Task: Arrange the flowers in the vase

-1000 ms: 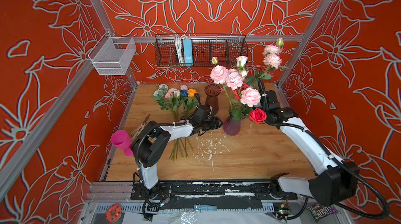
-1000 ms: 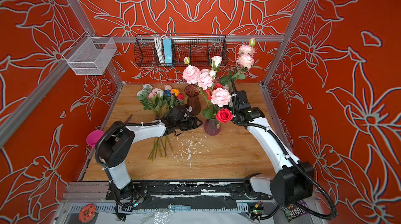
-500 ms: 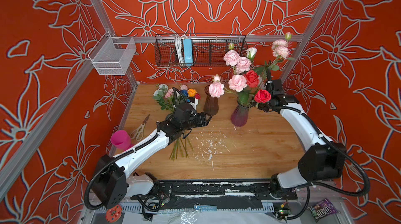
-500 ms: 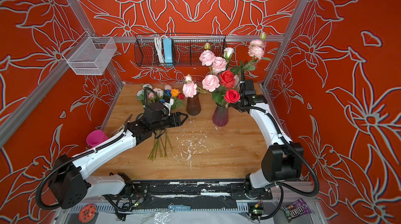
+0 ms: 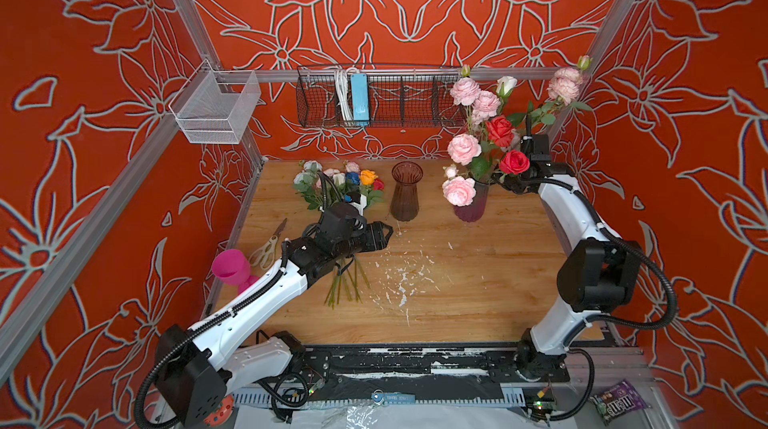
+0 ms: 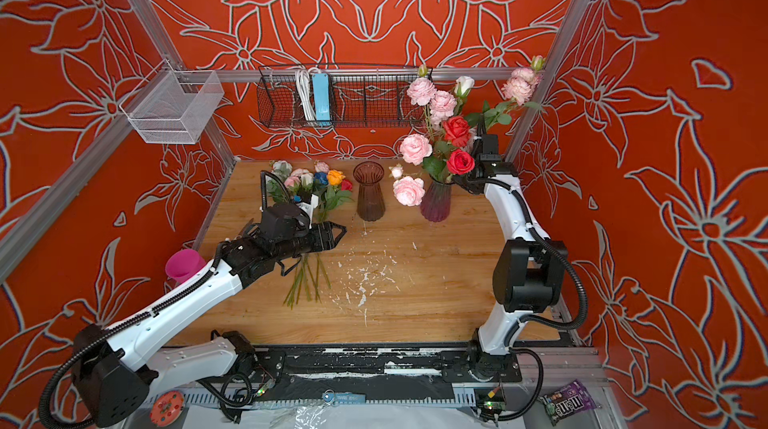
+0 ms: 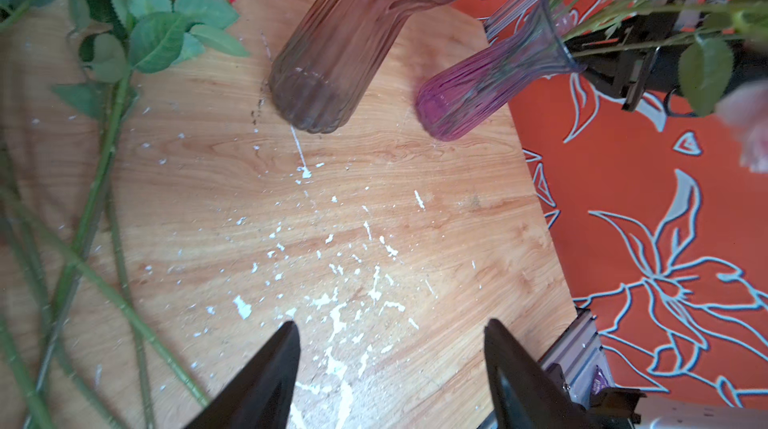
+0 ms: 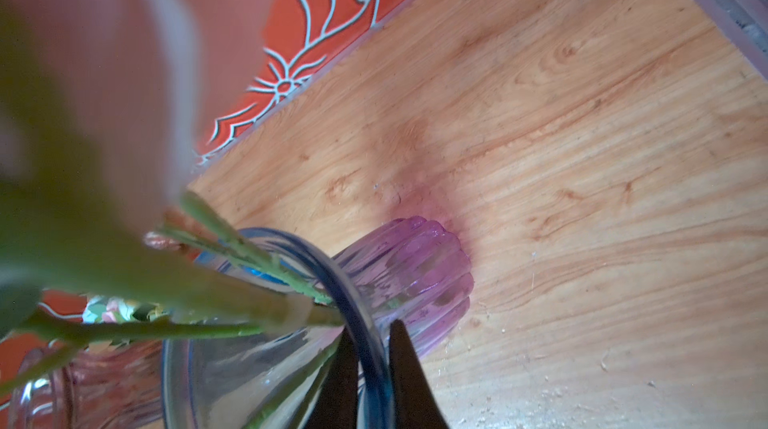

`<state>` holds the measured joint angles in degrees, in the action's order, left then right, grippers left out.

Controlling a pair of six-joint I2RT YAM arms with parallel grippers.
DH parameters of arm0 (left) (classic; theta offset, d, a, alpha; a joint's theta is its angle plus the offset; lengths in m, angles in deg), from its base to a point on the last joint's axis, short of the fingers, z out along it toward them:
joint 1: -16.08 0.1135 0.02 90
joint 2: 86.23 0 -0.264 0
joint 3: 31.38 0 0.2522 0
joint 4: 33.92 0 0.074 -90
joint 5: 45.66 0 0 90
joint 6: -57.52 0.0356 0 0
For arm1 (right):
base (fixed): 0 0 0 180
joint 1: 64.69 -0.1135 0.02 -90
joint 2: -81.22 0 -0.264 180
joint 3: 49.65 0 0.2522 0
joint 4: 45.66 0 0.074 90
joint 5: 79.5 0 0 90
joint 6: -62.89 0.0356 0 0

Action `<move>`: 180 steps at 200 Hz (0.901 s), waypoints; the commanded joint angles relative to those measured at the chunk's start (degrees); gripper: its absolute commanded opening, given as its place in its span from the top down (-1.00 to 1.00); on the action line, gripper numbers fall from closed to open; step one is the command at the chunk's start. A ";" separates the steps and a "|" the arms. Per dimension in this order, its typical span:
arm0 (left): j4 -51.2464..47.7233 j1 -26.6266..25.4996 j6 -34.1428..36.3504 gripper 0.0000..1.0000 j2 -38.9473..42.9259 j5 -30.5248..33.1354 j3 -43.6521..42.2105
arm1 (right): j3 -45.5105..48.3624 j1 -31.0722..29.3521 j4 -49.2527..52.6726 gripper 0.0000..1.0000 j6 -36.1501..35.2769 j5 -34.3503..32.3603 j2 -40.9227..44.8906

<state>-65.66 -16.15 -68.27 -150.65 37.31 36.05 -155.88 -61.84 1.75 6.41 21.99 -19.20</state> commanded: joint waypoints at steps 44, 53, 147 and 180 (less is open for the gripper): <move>-6.53 0.34 -1.82 -0.40 -0.91 0.90 7.92 | -1.67 0.75 -1.68 0.66 1.61 -0.08 -4.21; -5.10 0.31 -3.35 -0.39 -0.52 1.05 7.30 | -1.43 0.78 -2.14 0.54 1.97 0.02 -4.29; -5.24 0.28 -3.00 -0.37 -2.82 1.48 11.58 | 0.68 1.77 -4.19 0.22 4.00 3.53 -1.05; -6.12 0.34 -1.32 -0.44 -4.16 1.80 14.40 | 4.31 3.70 -5.93 0.03 4.76 7.43 2.17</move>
<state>-70.20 -16.10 -70.94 -153.78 38.31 47.65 -154.41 -60.00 -3.10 9.95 26.40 -20.95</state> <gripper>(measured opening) 0.708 0.473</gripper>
